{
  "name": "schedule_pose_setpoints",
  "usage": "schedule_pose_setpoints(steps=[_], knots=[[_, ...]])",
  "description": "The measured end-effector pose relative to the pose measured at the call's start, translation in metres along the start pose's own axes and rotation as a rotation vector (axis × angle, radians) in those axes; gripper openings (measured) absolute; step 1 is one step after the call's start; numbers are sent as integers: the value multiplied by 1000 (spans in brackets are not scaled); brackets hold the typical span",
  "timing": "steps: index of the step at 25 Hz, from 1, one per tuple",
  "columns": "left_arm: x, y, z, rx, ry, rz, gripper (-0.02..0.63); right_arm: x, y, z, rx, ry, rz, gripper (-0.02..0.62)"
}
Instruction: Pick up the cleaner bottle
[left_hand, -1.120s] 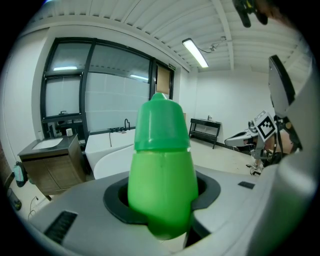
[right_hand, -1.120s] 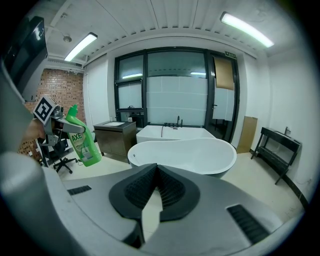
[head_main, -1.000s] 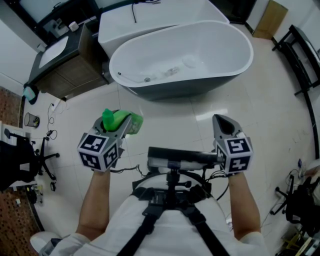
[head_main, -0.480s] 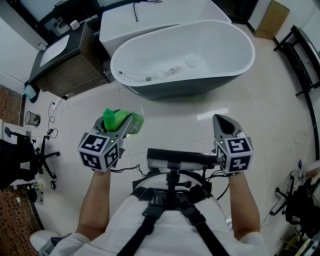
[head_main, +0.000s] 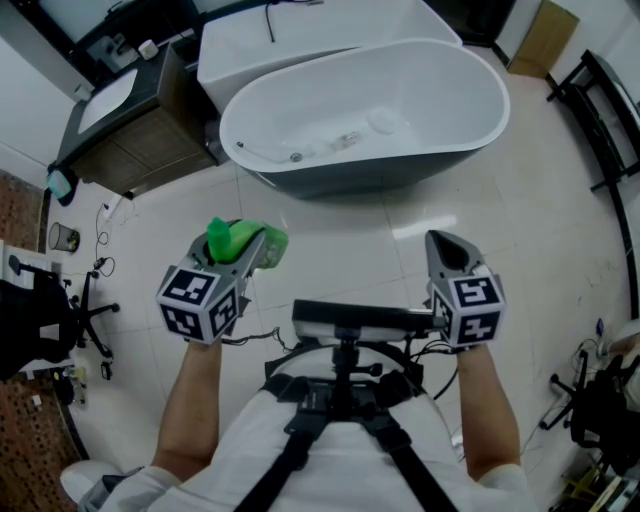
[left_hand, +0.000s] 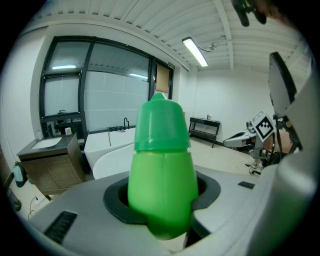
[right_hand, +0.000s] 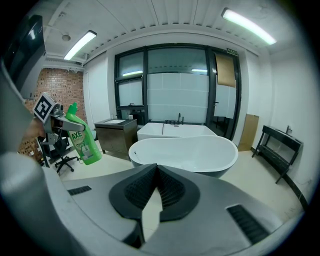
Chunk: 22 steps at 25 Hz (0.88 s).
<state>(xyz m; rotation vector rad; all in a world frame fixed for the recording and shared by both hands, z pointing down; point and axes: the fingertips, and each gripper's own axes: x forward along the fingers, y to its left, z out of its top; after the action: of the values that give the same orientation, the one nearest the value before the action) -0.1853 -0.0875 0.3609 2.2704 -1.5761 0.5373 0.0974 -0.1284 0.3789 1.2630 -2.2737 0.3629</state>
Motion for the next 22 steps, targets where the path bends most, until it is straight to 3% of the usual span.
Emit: schedule_pose_setpoints(steps=[22], knots=[[4,0,-2,-5,11,-8,181,5,1,-4,-1,16,2,5]])
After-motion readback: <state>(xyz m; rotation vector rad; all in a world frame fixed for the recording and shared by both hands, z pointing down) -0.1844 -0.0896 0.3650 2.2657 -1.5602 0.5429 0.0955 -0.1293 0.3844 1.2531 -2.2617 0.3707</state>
